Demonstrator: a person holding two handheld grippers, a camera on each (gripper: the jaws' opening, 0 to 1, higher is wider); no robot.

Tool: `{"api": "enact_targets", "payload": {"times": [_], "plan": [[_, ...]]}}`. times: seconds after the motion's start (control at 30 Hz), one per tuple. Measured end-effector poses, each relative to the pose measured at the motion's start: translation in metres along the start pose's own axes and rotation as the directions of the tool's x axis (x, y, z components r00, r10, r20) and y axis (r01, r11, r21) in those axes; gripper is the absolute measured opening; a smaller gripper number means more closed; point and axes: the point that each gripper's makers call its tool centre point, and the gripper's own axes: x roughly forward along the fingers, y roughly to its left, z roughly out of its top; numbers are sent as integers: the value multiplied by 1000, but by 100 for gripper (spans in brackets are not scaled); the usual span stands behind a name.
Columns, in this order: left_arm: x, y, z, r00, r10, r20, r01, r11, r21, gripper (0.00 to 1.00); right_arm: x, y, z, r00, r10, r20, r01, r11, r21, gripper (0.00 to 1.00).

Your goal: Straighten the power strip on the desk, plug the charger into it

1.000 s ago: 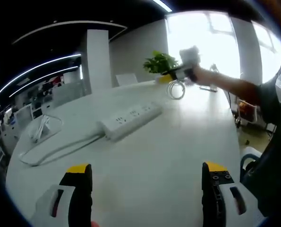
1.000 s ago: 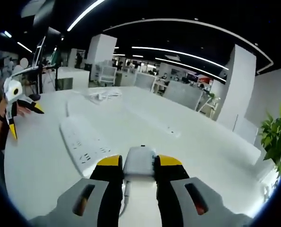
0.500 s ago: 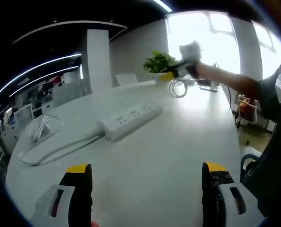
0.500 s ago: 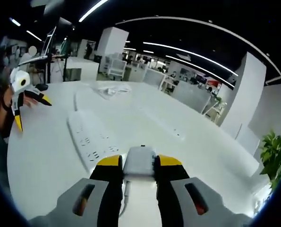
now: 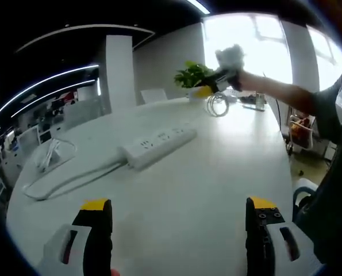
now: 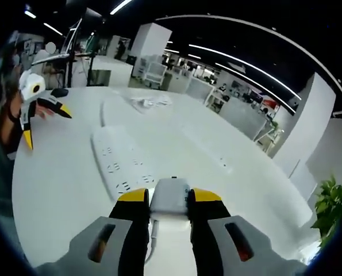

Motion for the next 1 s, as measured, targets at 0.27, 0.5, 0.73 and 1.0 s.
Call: {"api": "enact_targets", "payload": {"times": [0.27, 0.5, 0.73, 1.0], "plan": [[-1, 0, 1, 1000, 0, 4, 0, 1000, 0, 100, 0, 13, 7, 999, 37, -25, -38, 998, -53, 24], [-1, -1, 0, 1000, -1, 4, 1, 1000, 1, 100, 3, 24, 11, 996, 71, -55, -76, 992, -98, 24], [-2, 1, 0, 1000, 2, 6, -2, 1000, -1, 100, 5, 31, 11, 992, 95, -78, -104, 987, -124, 24], [-2, 0, -1, 1000, 4, 6, -4, 1000, -4, 100, 8, 41, 10, 984, 129, -121, -148, 975, -168, 24]]}}
